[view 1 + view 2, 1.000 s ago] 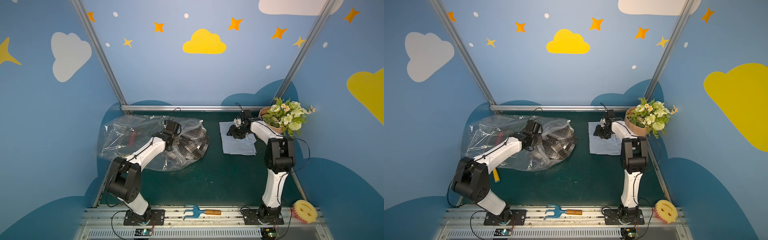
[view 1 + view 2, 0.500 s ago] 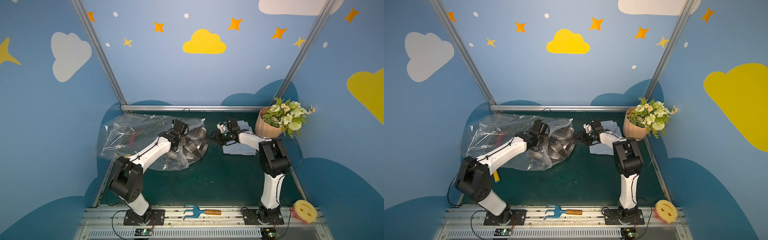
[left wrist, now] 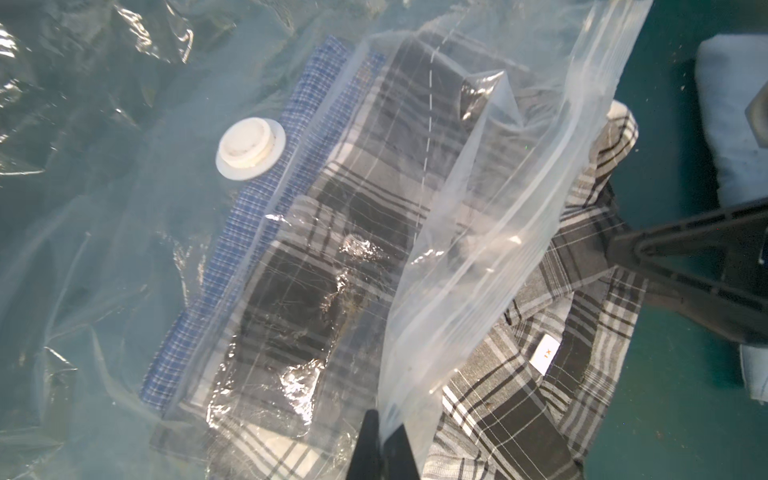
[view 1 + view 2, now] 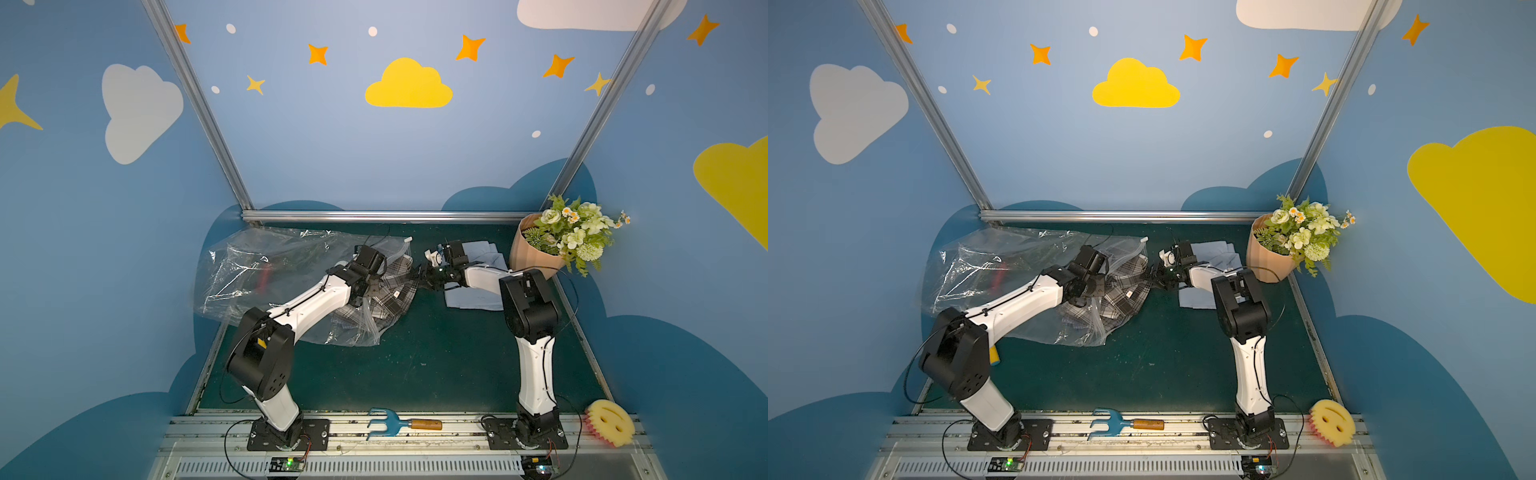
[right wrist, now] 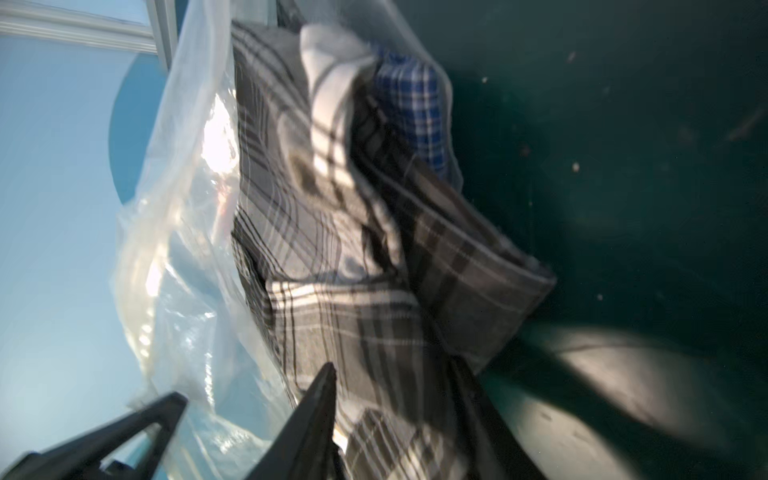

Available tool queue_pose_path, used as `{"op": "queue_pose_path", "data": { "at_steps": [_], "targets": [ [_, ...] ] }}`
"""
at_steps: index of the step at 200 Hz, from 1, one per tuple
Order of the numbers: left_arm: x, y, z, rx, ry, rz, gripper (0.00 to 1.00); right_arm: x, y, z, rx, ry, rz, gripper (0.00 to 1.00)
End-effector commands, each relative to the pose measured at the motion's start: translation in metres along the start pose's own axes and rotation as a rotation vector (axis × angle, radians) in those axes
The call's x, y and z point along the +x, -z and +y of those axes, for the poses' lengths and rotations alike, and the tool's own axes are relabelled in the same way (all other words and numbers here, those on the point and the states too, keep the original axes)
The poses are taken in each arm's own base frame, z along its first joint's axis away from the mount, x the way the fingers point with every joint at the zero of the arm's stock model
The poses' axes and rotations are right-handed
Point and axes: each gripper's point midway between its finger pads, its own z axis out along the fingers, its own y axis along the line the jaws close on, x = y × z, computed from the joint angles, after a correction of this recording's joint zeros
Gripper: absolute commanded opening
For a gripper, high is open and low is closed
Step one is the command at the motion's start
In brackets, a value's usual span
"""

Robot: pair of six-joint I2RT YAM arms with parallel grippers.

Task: Take the shirt out of the vacuum bag
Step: Take out the shirt from the vacuum bag.

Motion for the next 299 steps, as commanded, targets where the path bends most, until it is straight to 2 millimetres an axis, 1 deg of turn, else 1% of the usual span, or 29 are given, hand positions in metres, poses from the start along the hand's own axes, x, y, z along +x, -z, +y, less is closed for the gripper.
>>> {"op": "queue_pose_path", "data": {
  "at_steps": [1,5,19,34,62,68,86,93,98,100,105,115,119,125,151,164,184,234,274,299],
  "targets": [
    [-0.001,-0.001,-0.005,0.007,0.006,0.004,0.03,-0.008,-0.005,0.012,-0.043,0.002,-0.007,0.35],
    [-0.001,-0.001,-0.005,0.007,0.006,0.004,0.03,-0.008,-0.005,0.012,-0.044,0.0,-0.009,0.33],
    [-0.001,-0.002,-0.004,0.006,0.004,0.004,0.03,-0.01,-0.003,0.021,-0.06,-0.003,-0.009,0.27],
    [0.001,-0.002,-0.004,0.004,0.002,0.007,0.03,-0.011,0.004,0.039,-0.076,0.022,-0.021,0.21],
    [0.004,-0.006,-0.005,0.007,0.002,0.013,0.04,-0.011,0.015,0.07,-0.074,0.07,-0.039,0.19],
    [0.003,-0.006,-0.006,0.01,0.004,0.012,0.03,-0.012,0.016,0.075,-0.074,0.075,-0.042,0.19],
    [0.003,-0.007,-0.007,0.014,0.005,0.015,0.03,-0.015,0.017,0.078,-0.074,0.073,-0.051,0.19],
    [0.003,-0.007,-0.007,0.015,0.003,0.016,0.03,-0.016,0.016,0.077,-0.068,0.069,-0.05,0.21],
    [0.003,-0.007,-0.007,0.015,0.003,0.015,0.03,-0.017,0.015,0.074,-0.06,0.062,-0.05,0.26],
    [0.003,-0.007,-0.008,0.016,0.003,0.014,0.03,-0.016,0.014,0.073,-0.054,0.058,-0.046,0.3],
    [0.002,-0.007,-0.008,0.015,0.002,0.013,0.03,-0.016,0.013,0.071,-0.045,0.051,-0.042,0.35],
    [0.002,-0.006,-0.007,0.013,0.001,0.01,0.03,-0.014,0.01,0.065,-0.026,0.04,-0.029,0.39],
    [0.002,-0.006,-0.007,0.012,0.0,0.009,0.03,-0.013,0.01,0.061,-0.018,0.034,-0.027,0.42],
    [0.002,-0.005,-0.006,0.011,-0.003,0.008,0.03,-0.011,0.009,0.056,-0.004,0.024,-0.027,0.45],
    [0.004,-0.007,-0.004,0.004,-0.005,0.013,0.03,-0.003,0.007,0.032,0.047,-0.02,-0.024,0.52],
    [0.005,-0.007,-0.005,0.008,-0.004,0.017,0.04,0.002,0.007,0.022,0.07,-0.038,-0.02,0.52],
    [0.003,-0.008,-0.008,0.016,-0.003,0.015,0.03,0.007,0.004,0.013,0.084,-0.053,-0.012,0.53],
    [0.002,-0.007,-0.008,0.016,-0.008,0.016,0.04,0.011,0.004,0.005,0.111,-0.057,-0.006,0.52],
    [0.002,-0.007,-0.01,0.021,-0.008,0.02,0.03,0.017,-0.007,-0.006,0.115,-0.089,0.014,0.51],
    [0.002,-0.006,-0.008,0.014,-0.011,0.014,0.04,0.022,-0.004,-0.01,0.141,-0.086,0.012,0.53]
  ]
}}
